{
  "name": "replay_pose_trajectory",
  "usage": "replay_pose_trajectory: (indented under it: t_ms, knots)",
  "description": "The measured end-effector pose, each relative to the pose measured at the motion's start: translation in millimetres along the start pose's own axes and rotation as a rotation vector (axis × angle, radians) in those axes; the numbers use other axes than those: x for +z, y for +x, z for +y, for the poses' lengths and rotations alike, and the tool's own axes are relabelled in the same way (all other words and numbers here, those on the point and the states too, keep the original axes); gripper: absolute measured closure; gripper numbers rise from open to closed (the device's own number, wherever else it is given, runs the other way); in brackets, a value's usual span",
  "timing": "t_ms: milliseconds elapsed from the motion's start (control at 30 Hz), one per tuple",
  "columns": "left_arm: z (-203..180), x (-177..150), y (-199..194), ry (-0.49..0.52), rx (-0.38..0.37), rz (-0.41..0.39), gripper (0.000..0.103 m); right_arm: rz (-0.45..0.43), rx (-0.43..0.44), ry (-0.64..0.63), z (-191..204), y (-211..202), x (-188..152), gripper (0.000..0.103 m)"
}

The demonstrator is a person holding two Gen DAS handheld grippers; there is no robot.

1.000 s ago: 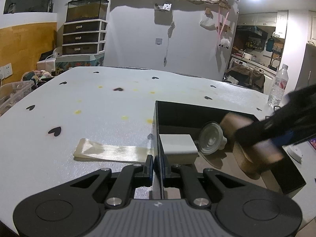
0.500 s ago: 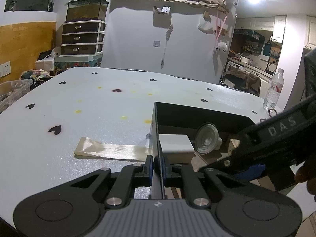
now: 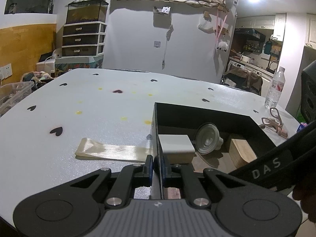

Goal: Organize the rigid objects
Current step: 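Carry the brown hook pad into the black box and open the right gripper, then move the right gripper to the white tape measure and grasp it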

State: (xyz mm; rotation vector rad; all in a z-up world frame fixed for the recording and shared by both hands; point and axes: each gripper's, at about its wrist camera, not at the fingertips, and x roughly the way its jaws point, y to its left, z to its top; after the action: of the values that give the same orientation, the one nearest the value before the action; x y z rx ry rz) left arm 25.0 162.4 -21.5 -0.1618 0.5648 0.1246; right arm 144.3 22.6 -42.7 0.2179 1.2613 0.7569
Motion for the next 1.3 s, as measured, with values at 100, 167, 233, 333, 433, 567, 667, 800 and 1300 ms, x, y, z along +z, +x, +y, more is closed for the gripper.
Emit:
replay_pose_trajectory:
  t_ms: [100, 167, 233, 333, 433, 567, 667, 800, 1300]
  knots:
    - [-0.3, 0.1, 0.0, 0.002, 0.001, 0.001, 0.095, -0.015, -0.002, -0.013, 1.9, -0.7, -0.2, 0.075]
    - [-0.6, 0.1, 0.0, 0.001, 0.000, 0.002, 0.095, -0.022, 0.006, -0.009, -0.1, -4.7, -1.1, 0.074]
    - [-0.8, 0.1, -0.1, 0.001, 0.001, 0.003, 0.095, -0.049, -0.005, -0.022, 0.3, -12.5, -2.6, 0.071]
    - [-1.3, 0.8, 0.3, -0.001, 0.003, 0.005, 0.095, -0.089, -0.009, -0.045, 2.3, -25.8, -4.5, 0.063]
    - [-2.2, 2.0, 0.3, 0.000, 0.007, 0.006, 0.095, -0.135, -0.008, -0.070, 4.5, -40.9, -6.2, 0.048]
    - [-2.5, 3.4, -0.3, -0.001, 0.011, 0.005, 0.096, -0.218, -0.041, -0.123, 7.3, -59.7, -10.1, 0.024]
    - [-3.7, 4.2, -0.5, 0.000, 0.019, 0.004, 0.097, -0.261, -0.052, -0.169, 10.8, -70.7, -12.0, 0.012]
    - [-6.6, 4.5, -0.8, 0.004, 0.033, 0.003, 0.098, -0.345, -0.068, -0.241, 14.0, -86.4, -19.5, 0.000]
    - [-10.3, 6.2, 0.1, 0.015, 0.057, 0.007, 0.098, -0.692, -0.231, -0.348, -27.2, -141.1, -45.8, 0.000]
